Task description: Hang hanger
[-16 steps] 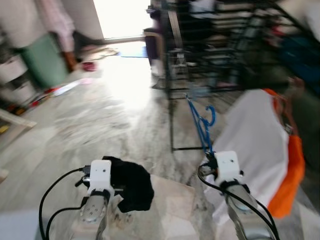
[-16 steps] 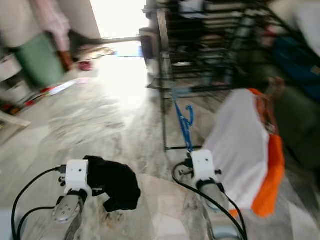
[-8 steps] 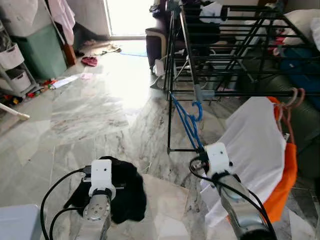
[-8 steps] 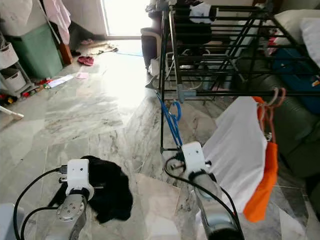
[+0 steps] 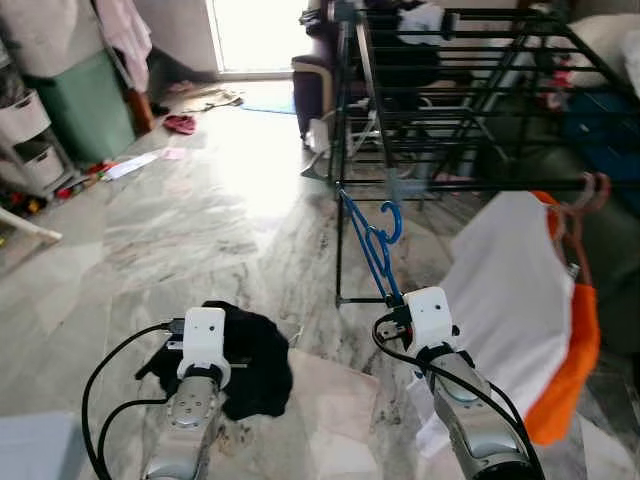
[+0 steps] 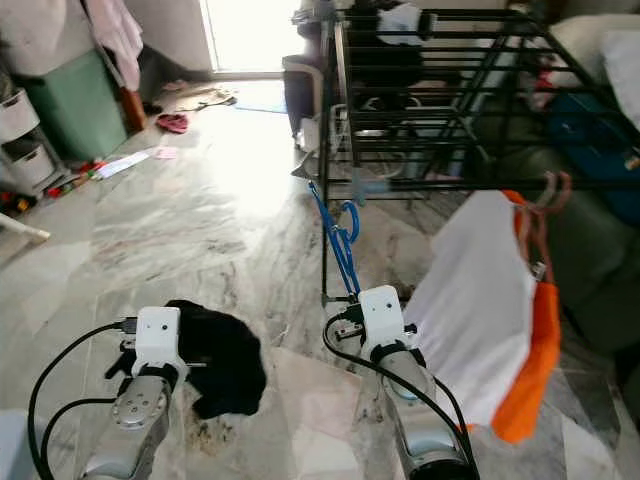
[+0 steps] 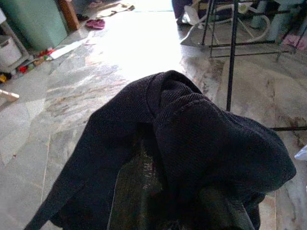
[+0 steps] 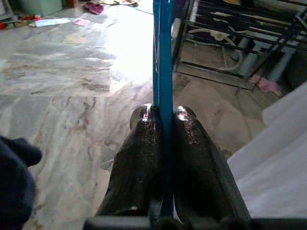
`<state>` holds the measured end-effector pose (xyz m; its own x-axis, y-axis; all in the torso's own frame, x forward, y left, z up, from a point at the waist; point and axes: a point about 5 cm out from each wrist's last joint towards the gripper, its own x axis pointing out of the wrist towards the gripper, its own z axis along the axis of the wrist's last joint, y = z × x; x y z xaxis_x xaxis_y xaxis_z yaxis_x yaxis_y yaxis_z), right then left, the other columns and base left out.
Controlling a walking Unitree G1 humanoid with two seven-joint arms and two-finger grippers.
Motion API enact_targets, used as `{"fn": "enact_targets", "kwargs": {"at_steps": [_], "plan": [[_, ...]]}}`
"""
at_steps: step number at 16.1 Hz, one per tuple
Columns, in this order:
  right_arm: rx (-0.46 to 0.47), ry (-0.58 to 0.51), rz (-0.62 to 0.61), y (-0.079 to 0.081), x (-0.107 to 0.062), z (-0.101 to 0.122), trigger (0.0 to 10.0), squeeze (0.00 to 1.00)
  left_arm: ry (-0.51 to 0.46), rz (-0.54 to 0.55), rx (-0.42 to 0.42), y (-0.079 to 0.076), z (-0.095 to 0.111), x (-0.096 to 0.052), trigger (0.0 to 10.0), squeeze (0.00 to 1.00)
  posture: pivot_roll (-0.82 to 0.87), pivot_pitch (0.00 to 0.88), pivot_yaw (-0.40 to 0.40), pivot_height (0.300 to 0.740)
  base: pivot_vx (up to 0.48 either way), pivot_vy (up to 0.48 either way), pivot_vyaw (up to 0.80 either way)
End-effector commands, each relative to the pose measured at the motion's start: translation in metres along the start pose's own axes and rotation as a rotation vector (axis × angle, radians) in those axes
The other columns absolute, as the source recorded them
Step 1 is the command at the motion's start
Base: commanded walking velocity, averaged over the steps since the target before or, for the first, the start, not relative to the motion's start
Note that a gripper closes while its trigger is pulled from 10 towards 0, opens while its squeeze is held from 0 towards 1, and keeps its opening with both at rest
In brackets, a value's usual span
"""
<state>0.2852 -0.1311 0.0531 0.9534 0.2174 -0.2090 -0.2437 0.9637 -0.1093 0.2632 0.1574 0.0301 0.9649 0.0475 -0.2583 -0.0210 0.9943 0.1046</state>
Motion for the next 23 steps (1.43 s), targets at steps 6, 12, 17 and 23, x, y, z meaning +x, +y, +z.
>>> {"fn": "enact_targets", "kwargs": {"at_steps": [6,12,17,23], "plan": [[0.006,0.040,-0.011,-0.005,-0.005,-0.008,10.0,0.00,-0.029,-0.068,0.003,-0.011,0.009,0.008,10.0,0.00,-0.11,0.008,0.065,0.740,0.000,-0.351,0.00],[0.003,0.096,0.043,0.007,-0.010,-0.022,10.0,0.00,-0.025,-0.072,0.012,-0.007,0.008,0.007,10.0,0.00,-0.10,0.018,0.070,0.740,0.000,-0.358,0.00],[0.010,0.133,0.127,0.017,-0.012,-0.028,10.0,0.00,-0.006,-0.045,0.007,-0.006,0.005,0.006,10.0,0.00,-0.09,0.019,0.076,0.740,0.000,-0.286,0.00],[0.004,0.135,0.222,0.027,-0.012,-0.026,10.0,0.00,0.047,0.053,0.072,0.003,0.000,0.010,10.0,0.00,-0.09,0.017,0.076,0.740,0.000,0.000,0.07]]}}
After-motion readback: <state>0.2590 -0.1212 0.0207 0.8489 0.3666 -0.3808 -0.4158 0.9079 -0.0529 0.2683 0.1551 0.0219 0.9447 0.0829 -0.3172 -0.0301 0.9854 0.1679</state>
